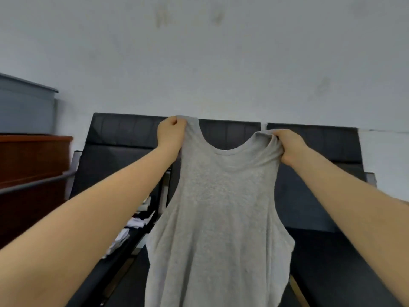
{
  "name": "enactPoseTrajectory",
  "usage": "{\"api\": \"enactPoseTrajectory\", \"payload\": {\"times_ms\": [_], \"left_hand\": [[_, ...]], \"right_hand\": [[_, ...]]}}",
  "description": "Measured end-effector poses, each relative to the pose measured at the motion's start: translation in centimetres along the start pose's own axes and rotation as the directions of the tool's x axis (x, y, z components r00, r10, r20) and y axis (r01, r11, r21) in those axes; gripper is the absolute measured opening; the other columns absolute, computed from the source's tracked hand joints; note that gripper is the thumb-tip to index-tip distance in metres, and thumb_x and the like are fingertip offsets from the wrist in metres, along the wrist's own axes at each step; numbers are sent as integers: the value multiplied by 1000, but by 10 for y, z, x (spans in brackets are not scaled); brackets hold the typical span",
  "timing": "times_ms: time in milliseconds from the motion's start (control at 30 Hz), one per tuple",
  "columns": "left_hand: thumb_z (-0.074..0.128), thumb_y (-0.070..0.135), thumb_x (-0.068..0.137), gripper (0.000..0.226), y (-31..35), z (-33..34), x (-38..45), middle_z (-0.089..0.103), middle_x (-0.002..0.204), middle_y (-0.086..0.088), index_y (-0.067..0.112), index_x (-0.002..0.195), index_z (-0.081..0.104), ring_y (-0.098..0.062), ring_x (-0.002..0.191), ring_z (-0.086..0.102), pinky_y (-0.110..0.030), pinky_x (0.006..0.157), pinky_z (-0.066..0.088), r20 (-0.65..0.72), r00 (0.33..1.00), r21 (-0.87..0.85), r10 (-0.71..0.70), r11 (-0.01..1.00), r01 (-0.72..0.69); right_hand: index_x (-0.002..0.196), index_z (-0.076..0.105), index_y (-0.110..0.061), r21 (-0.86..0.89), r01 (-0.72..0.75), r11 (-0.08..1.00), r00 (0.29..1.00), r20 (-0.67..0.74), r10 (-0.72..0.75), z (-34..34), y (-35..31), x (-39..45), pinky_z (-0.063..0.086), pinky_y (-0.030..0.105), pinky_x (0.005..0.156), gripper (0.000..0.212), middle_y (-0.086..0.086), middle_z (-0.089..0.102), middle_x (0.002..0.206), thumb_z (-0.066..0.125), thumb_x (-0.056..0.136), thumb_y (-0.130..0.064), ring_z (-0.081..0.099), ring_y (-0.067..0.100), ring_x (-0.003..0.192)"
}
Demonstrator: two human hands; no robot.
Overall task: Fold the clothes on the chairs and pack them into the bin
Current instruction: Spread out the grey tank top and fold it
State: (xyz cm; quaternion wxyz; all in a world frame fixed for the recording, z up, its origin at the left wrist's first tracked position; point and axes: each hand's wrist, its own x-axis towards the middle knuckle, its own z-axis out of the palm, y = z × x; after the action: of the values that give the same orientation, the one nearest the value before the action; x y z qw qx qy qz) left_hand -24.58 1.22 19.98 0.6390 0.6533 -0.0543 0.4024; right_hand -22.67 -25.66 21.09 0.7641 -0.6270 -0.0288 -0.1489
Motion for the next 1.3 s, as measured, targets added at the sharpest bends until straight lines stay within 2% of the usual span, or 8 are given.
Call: {"api": "enactPoseTrajectory", "payload": {"times_ms": [133,233,400,533,800,1000,1167,1300], "left_hand": [[61,12,86,7,-79,8,-10,60,85,-7,7,92,60,-20,81,59,-31,77,51,108,842,-324,-529,782,533],[43,22,101,23,-127,14,-13,60,92,-10,6,91,57,-19,85,58,-30,91,44,302,733,-411,-610,610,677],[54,15,88,15,-177,18,-6,62,79,1,5,84,65,-11,69,56,-20,59,46,27,899,-113,-437,892,437],[59,29,89,17,-206,16,7,66,85,8,15,88,69,-3,74,57,-16,62,44,101,984,201,-148,971,125],[55,24,92,15,-302,45,52,54,78,1,15,82,60,-14,76,48,-25,66,42,22,926,227,-378,903,363],[53,18,91,25,-389,66,92,47,66,5,17,66,51,-11,64,43,-21,55,37,-27,899,302,-437,854,424],[51,8,90,16,-472,54,61,55,86,-11,8,74,53,-26,75,54,-31,74,48,-62,741,506,-669,619,601],[57,26,86,27,-476,43,51,64,82,-14,4,71,59,-33,79,63,-30,68,47,-48,788,740,-613,508,440]], "right_hand": [[90,61,-3,227,-135,964,991,25,133,-10,84,22,56,24,57,12,9,66,78,53,92,-11,68,15,62],[93,62,-8,324,-219,920,974,17,226,-13,128,36,55,33,58,22,8,71,69,59,95,-30,69,21,71],[89,65,-11,131,-128,983,987,-78,139,-14,172,67,52,29,73,14,4,68,89,68,87,-25,64,18,84],[73,63,-4,-322,141,936,986,-37,-162,-22,192,89,44,26,68,27,0,58,74,62,91,-25,51,13,74],[92,69,-13,-259,-72,963,993,-107,45,-4,245,156,53,43,94,10,15,67,105,60,93,-17,61,23,92],[87,61,-14,-239,-200,950,976,-134,172,18,316,227,52,25,64,6,5,63,91,59,91,-9,62,18,81],[83,58,-4,-421,-506,753,862,-265,431,10,411,224,34,27,43,5,10,54,62,62,86,-6,46,18,48],[99,61,2,-109,-487,867,858,-244,451,5,417,219,57,33,76,19,15,62,84,69,83,-2,64,25,76]]}}
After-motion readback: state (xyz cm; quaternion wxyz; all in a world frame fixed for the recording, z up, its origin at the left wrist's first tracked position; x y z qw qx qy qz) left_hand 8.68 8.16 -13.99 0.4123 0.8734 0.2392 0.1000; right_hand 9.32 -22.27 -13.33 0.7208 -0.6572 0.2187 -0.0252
